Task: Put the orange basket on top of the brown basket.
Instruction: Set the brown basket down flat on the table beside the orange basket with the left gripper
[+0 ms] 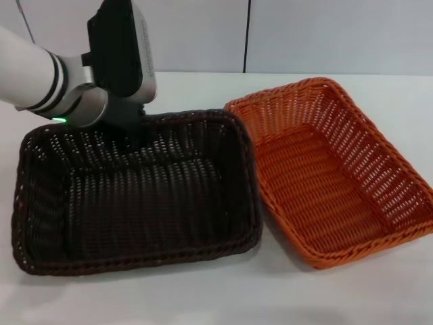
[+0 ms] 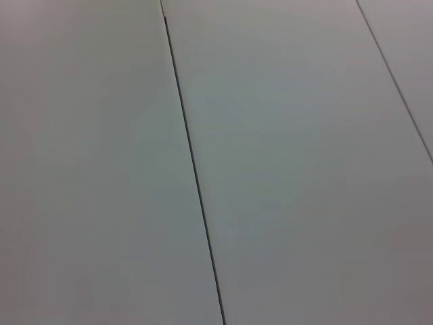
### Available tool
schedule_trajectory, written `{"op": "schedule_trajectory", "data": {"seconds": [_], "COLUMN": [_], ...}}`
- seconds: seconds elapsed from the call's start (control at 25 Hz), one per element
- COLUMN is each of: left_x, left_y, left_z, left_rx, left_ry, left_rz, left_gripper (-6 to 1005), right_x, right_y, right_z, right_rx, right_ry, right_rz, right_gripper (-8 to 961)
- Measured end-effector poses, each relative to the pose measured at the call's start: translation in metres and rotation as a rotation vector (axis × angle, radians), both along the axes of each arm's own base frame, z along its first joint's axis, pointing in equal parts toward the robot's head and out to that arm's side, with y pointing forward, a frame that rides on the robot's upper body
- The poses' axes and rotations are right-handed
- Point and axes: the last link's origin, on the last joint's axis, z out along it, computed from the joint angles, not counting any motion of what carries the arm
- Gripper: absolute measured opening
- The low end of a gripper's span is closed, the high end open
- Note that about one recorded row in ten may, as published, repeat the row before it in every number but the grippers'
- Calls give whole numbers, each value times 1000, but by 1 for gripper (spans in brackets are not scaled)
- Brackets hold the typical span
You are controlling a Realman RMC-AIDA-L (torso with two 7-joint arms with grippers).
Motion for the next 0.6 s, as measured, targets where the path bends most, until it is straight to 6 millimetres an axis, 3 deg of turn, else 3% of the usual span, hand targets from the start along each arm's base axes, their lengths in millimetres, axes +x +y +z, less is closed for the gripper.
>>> {"op": "schedule_trajectory", "data": {"seconds": [0.48, 0.6], "left_x": [11, 13], "left_y": [1, -2], "left_z": [-12, -18], "left_rx": [30, 28], "left_ry": [-103, -99], "left_rz": [-2, -20], "left_gripper": [277, 387], "right_x": [1, 2], "right_y": [0, 0], "right_z": [-1, -1], "right_rx": [-11, -11], "right_ry": [-6, -7], "right_rz": [-4, -5], "right_gripper": [810, 810]}}
